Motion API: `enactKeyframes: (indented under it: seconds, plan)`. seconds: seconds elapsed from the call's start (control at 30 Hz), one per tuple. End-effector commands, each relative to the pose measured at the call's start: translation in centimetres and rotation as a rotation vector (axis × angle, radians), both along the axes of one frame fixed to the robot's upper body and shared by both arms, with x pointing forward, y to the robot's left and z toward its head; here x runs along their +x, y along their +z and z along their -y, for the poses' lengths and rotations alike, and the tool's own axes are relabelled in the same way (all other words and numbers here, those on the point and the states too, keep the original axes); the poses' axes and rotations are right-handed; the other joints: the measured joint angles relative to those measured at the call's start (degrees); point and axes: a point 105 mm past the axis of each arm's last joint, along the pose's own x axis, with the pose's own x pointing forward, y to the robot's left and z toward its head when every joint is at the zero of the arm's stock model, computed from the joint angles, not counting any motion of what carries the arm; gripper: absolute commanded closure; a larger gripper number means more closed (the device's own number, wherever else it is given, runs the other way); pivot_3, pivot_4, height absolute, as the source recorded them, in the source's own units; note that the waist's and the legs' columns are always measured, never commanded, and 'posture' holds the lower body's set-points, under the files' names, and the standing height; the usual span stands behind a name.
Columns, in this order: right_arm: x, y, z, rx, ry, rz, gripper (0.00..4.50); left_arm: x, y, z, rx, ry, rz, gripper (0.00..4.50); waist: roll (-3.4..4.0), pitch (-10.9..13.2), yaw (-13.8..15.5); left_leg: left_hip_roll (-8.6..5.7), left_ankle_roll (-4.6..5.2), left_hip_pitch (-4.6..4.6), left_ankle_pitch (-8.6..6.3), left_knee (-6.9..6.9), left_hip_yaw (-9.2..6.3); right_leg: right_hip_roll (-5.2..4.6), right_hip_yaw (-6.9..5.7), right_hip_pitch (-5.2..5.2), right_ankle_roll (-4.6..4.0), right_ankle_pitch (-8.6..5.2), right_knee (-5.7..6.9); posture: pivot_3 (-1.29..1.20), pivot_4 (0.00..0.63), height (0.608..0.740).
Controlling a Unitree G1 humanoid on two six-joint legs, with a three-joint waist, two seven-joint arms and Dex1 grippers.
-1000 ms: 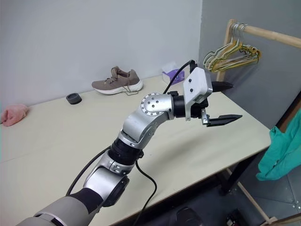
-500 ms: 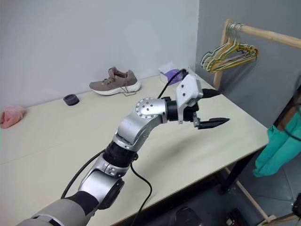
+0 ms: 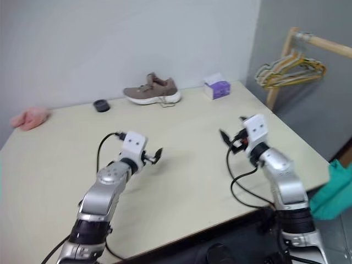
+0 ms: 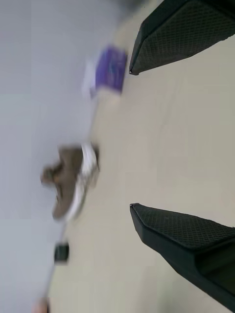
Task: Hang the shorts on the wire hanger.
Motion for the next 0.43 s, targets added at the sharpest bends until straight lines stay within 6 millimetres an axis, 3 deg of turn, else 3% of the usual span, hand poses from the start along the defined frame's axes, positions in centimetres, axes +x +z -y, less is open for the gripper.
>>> enactKeyframes:
  seconds: [0.03, 0.23, 0.43]
  plan:
    - [0.8, 0.2, -1.2, 0.026, 0.004, 0.044, 0.02, -0.4, 2.6, -1.9, -0.025, 0.145, 0.120, 0.00, -0.01, 0.00, 2.87, -0.01, -0.01, -0.01, -0.01, 0.00, -0.01, -0.04, -0.05, -0.01, 0.00, 0.00, -0.02, -0.11, 0.000, 0.740]
    - [2.2, -1.1, -2.1, 0.078, -0.009, -0.003, 0.02, -0.3, 3.4, -2.1, -0.109, 0.148, 0.165, 0.00, -0.07, -0.04, 9.74, -0.12, -0.04, 0.02, -0.01, -0.01, -0.17, -0.19, -0.40, -0.13, -0.07, 0.03, -0.06, -0.02, 0.000, 0.740]
    - [2.2, -1.6, -2.5, 0.070, 0.037, -0.021, 0.02, -0.3, 3.7, -3.5, -0.115, 0.148, 0.165, 0.00, -0.06, 0.12, 11.89, -0.09, -0.09, 0.05, 0.03, -0.09, -0.40, -0.11, -0.83, -0.15, -0.23, 0.05, 0.00, 0.03, 0.045, 0.740]
